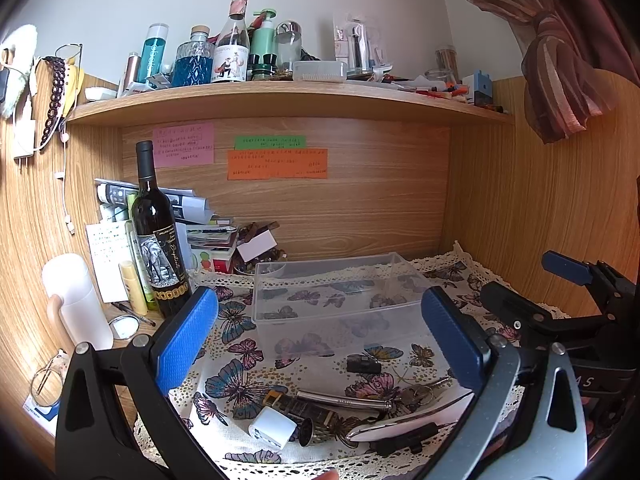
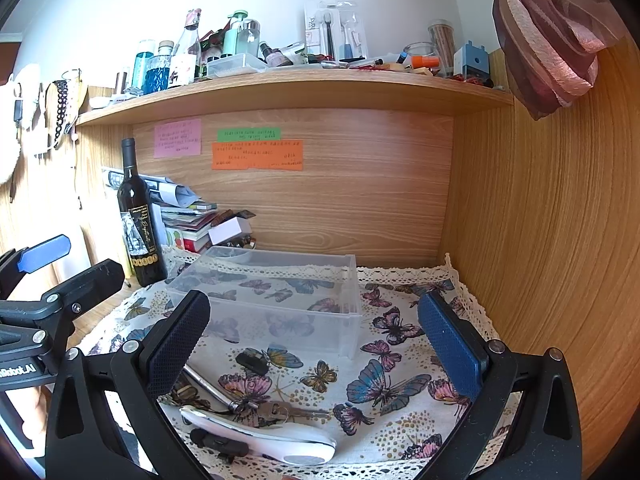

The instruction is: Organize rigid objects

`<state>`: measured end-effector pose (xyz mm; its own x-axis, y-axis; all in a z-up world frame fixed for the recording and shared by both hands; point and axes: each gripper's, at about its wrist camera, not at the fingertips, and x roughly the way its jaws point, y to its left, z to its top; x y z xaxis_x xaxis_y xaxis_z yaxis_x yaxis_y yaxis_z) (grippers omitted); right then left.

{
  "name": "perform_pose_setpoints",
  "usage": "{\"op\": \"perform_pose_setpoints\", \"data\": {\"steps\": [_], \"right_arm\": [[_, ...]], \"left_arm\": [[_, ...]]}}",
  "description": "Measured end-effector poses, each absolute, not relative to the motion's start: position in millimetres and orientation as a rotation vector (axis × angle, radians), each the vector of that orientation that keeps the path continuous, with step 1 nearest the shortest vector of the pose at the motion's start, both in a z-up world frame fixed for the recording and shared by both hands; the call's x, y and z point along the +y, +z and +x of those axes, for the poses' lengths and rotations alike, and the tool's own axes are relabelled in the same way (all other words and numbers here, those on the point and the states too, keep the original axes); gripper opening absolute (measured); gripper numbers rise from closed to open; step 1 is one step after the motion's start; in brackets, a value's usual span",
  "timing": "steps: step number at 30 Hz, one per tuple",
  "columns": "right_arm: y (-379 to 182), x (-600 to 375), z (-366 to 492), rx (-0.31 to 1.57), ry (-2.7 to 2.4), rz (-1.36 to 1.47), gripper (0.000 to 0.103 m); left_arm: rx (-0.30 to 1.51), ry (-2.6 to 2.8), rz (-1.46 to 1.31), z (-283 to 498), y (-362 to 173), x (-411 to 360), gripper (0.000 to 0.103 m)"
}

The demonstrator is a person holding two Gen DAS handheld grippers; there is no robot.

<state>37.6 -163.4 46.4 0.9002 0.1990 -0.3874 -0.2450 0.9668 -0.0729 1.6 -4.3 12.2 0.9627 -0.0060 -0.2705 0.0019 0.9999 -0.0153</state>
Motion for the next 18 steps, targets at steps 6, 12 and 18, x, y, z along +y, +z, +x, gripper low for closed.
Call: {"op": "perform_pose_setpoints", "data": {"steps": [6,12,18], "right_arm": [[42,-165,40,0.409,0.248,-0.11,0.103],[24,-167,48,0.491,0.299,-0.098,0.1],[0,-167,53,0.614,0.35,-0.115,0.081]], "left_arm": [[0.3,-0.012,-0.027,7,6,0,0.103],[0.365,-0.033,-0.074,16,-13,9,0.093],[0.465,-0.026,-0.104,23,-40,21,0.079]]}}
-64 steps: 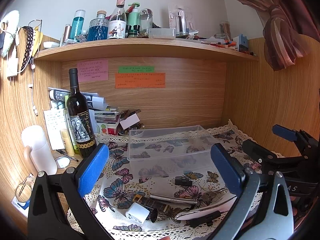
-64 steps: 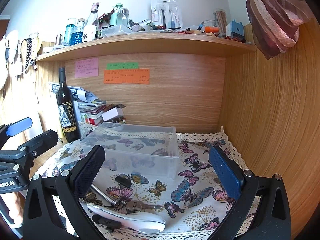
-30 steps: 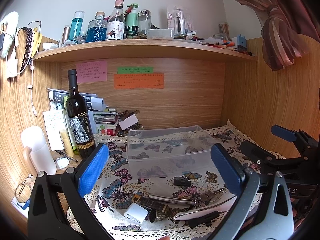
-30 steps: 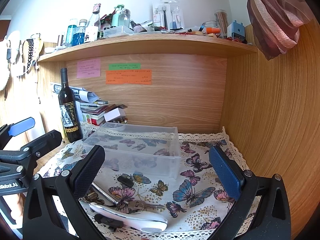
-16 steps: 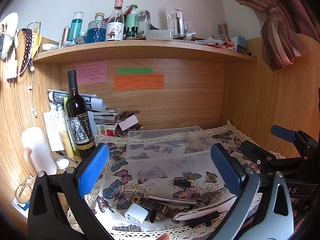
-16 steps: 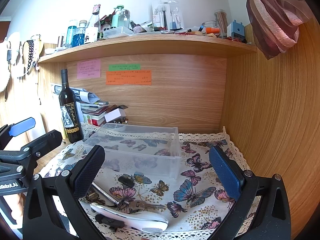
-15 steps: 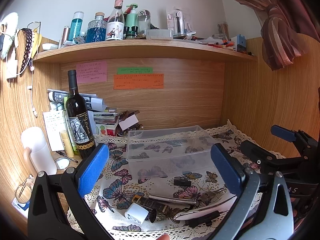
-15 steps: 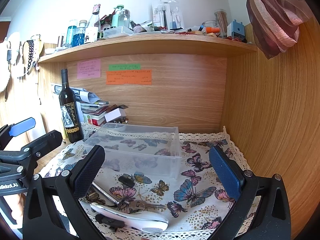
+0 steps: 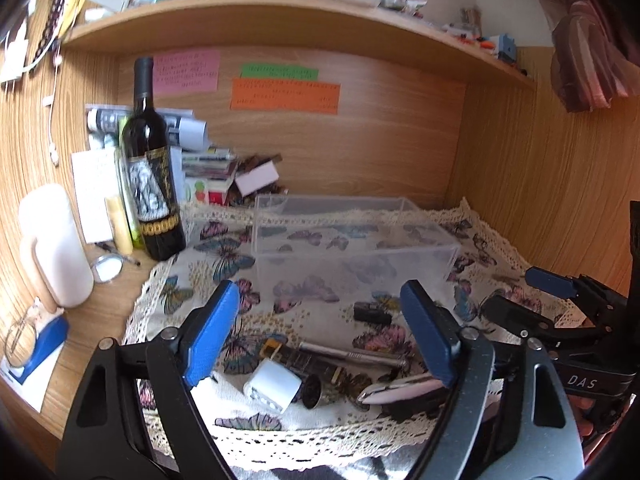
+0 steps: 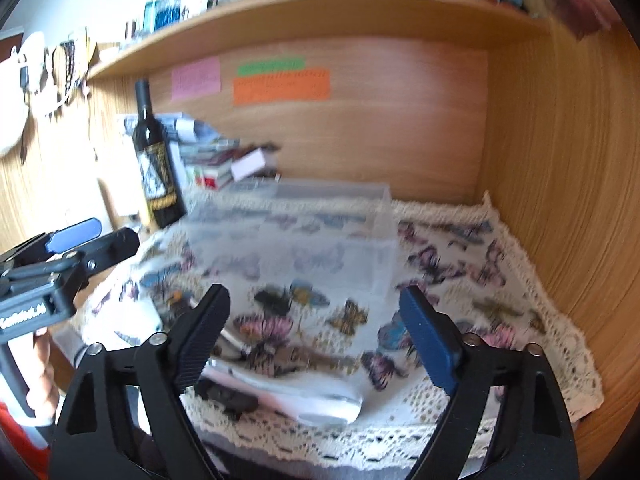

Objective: Organize rigid objects
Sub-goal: 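Reach right tool to white device while left tool nears white cube charger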

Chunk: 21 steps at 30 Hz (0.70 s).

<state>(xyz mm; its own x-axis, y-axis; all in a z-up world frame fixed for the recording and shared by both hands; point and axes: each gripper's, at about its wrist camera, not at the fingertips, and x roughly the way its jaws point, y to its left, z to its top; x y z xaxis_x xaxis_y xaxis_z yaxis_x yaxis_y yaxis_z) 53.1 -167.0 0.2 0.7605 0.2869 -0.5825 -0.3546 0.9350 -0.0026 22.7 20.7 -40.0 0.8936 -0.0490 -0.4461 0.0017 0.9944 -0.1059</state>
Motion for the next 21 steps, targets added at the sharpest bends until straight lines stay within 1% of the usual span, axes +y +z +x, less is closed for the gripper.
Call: {"op": "perform_pose_setpoints", "data": {"steps": [2,6,14,21], "right_arm": [[-7,-167,53,0.649,0.362,-0.122,0.075],[-21,-167,51,0.705,0.37,-0.13,0.075],[-53,-168,52,0.82,0.359,-0.128,0.075],[-69,-175,58,0.875,0.363,-0.084,0.075]], "left_arm": [[0.509,-0.011,-0.118,24,-52,28,0.075],[0.587,0.001,-0.156,24,-73,42,0.071],[0.69,0.019,-0.182,20,-103,51,0.071],[0.726,0.013,-0.17,31,-116,48,0.071]]}}
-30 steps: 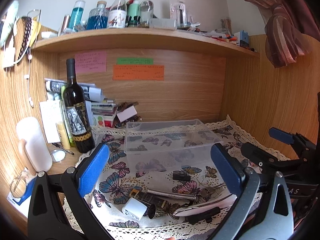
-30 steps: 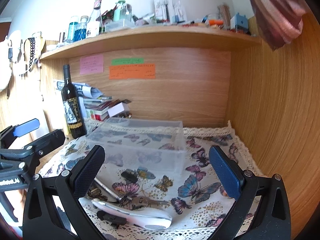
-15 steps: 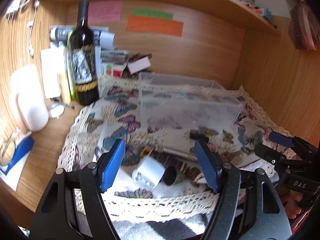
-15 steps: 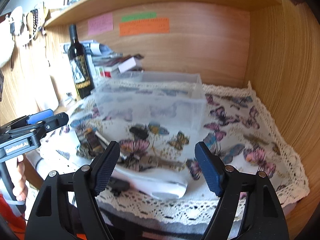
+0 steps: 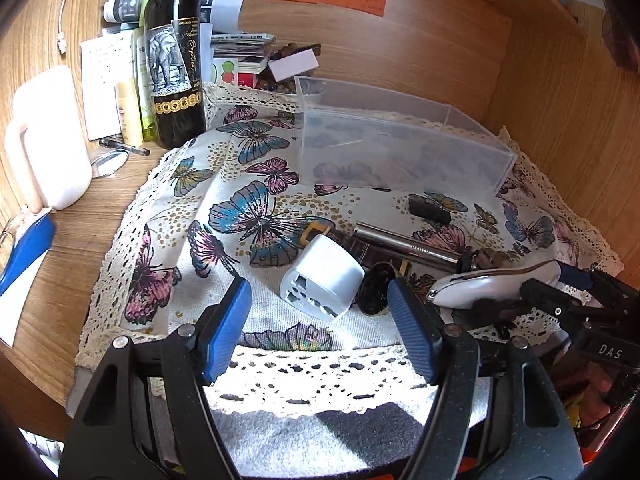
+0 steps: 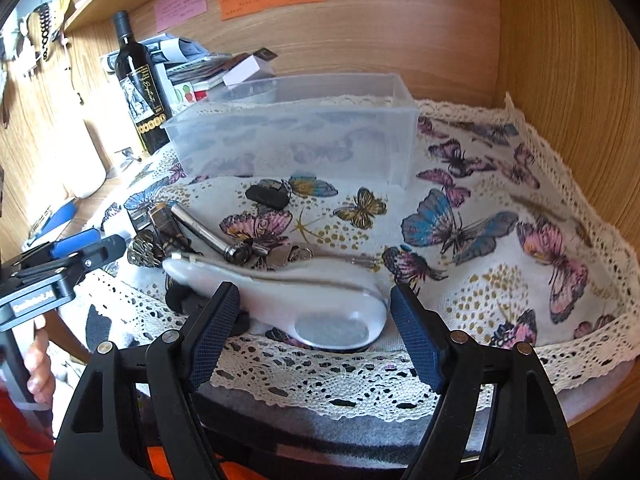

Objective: Organize rigid objects
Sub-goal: 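Reach right tool to white device while left tool nears white cube charger, then lift white device with right tool while left tool lifts white cube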

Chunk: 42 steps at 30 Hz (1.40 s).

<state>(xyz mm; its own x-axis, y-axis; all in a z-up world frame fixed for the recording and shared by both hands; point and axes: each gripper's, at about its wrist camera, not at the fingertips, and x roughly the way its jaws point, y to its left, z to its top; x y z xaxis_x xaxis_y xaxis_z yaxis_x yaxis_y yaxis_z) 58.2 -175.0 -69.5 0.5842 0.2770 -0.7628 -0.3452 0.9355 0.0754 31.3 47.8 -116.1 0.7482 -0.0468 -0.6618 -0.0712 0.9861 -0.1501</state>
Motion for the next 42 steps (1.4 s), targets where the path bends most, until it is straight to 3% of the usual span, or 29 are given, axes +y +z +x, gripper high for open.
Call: {"op": "perform_pose_setpoints", "data": {"steps": [7,13,15,18,23,27,31,42], "right_arm": [[-76,-174,70,0.883,0.376,-0.035,0.075],[-80,-175,81,0.891,0.409,0.024,0.075],[-79,-174,82,0.881,0.408,0.027,0.071],[-77,-170,83,0.87,0.427,0.019,0.057],[-77,-162,85,0.881,0.42,-0.028,0.053],[-73,-152,79,0.901,0.434,-0.165,0.053],[-61,-144,80,0.861,0.445,-0.254,0.068],[-81,-104,105,0.944,0.536,-0.492,0.065]], "left_arm": [[0.709,0.001,-0.188,42,-116,51,0.07],[0.704,-0.027,-0.193,39,-115,54,0.055],[0.713,-0.025,-0.186,39,-117,55,0.045],[0.71,-0.034,-0.186,40,-118,56,0.045],[0.701,-0.013,-0.158,47,-119,53,0.045],[0.693,-0.007,-0.125,46,-119,49,0.043],[0.682,-0.021,-0.127,40,-117,52,0.039],[0.677,-0.026,-0.131,22,-118,62,0.038]]}}
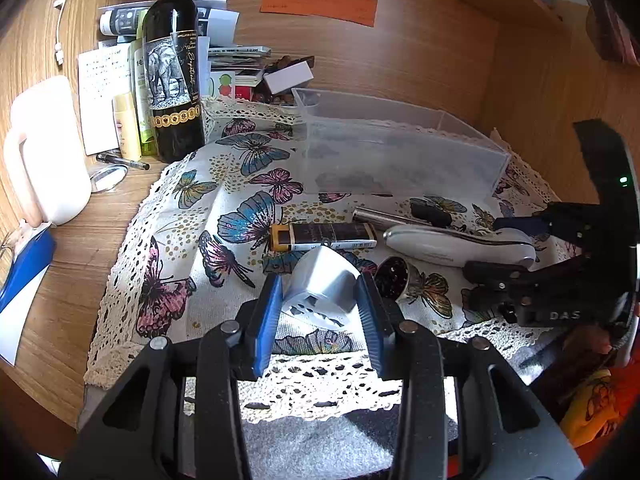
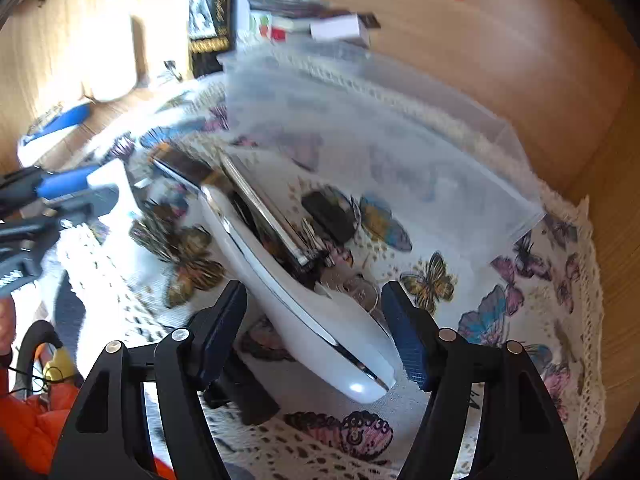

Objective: Organize rigid objects
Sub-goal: 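Lift white device with right tool while left tool lifts white cube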

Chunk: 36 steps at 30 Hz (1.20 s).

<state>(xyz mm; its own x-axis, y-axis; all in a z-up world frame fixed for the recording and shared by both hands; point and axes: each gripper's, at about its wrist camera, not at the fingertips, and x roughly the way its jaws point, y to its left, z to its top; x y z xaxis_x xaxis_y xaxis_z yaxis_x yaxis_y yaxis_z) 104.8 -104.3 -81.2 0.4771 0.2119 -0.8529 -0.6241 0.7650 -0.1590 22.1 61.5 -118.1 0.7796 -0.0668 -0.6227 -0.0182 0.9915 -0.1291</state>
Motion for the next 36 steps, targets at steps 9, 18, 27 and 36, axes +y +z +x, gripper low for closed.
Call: {"op": "perform_pose_setpoints", "data": {"steps": [9,18,27,36], "right_arm": [[-75,-130,105,0.965,0.579,-0.338,0.042],[-44,-139,86,0.828,0.564,-0.294,0.038],[-4,-157,90,0.708,0.54,-0.193,0.034],[37,-167,101,0.588,0.52,-0.137,0.034]], "left_arm": [[0.724,-0.023,-0.134,41,-132,58,0.051],[0.687,-0.023,-0.119,43,-118,51,0.038],[0.613,-0.043,-0.102,48,-86,45,0.038],[0.534,-0.063,-0.08,63,-46,43,0.038]]}}
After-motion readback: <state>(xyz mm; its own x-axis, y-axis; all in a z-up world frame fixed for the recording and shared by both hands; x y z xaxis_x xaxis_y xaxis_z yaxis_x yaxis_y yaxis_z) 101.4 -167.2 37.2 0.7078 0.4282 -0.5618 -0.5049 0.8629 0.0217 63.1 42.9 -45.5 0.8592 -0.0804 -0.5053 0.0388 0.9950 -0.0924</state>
